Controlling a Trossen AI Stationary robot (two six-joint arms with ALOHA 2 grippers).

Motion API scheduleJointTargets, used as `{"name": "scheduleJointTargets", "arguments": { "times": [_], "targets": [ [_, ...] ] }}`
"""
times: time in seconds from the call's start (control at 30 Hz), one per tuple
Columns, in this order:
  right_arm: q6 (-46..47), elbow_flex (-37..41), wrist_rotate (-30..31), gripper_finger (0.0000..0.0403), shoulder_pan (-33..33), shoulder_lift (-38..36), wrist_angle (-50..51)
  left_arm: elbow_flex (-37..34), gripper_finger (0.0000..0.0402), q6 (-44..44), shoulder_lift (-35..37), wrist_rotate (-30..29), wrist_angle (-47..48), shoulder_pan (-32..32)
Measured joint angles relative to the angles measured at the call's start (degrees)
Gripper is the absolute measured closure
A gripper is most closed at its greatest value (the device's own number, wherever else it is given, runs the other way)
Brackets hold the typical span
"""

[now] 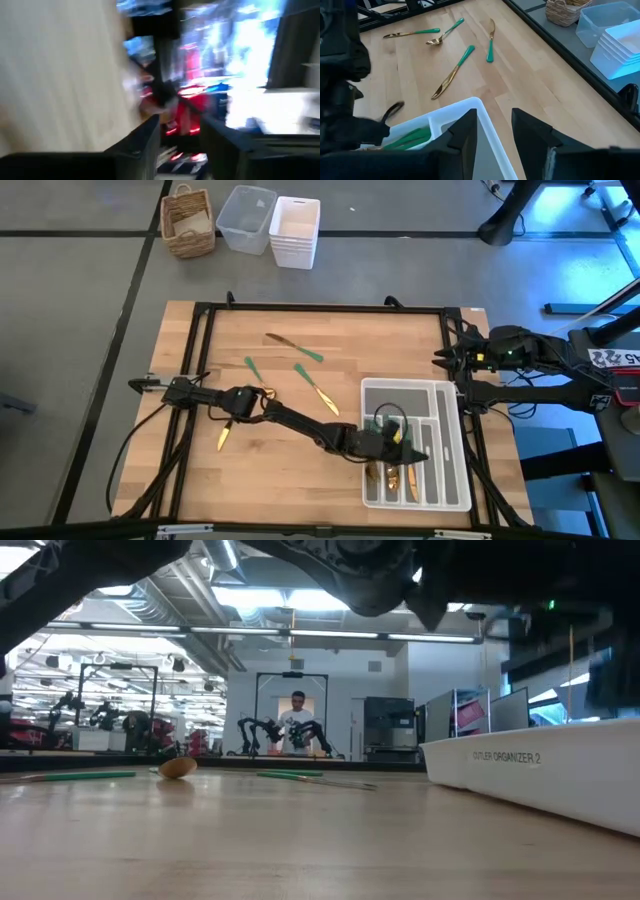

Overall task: Sort silverware
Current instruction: Put the green table in the white silverware tray

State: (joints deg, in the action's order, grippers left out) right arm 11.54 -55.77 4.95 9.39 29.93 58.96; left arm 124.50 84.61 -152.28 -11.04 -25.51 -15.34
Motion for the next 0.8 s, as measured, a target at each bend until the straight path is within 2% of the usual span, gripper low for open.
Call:
{"name": "scheduleJointTargets", "arguments": {
  "times": [0.17,0.37,0.5,0.67,0.8],
  "targets": [
    [1.2,0.0,-0.2,0.0279,0.0,0.7,-2.0,0.0,0.0282,-6.8,0.0,3.9,-14.7,2.0],
    [2.2,0.0,-6.0,0.0279,0.0,3.4,-3.2,0.0,0.0302,-11.4,0.0,7.9,-31.3,4.7],
    [2.2,0.0,-8.9,0.0279,0.0,6.5,-3.4,0.0,0.0322,-11.9,0.0,13.6,-45.3,7.3],
    [1.7,0.0,-9.0,0.0279,0.0,9.5,-3.5,0.0,0.0350,-14.6,0.0,15.3,-64.6,9.4],
    [1.6,0.0,-8.4,0.0279,0.0,9.7,-4.0,0.0,0.0376,-13.3,2.4,23.8,-63.3,11.2]
  ]
}}
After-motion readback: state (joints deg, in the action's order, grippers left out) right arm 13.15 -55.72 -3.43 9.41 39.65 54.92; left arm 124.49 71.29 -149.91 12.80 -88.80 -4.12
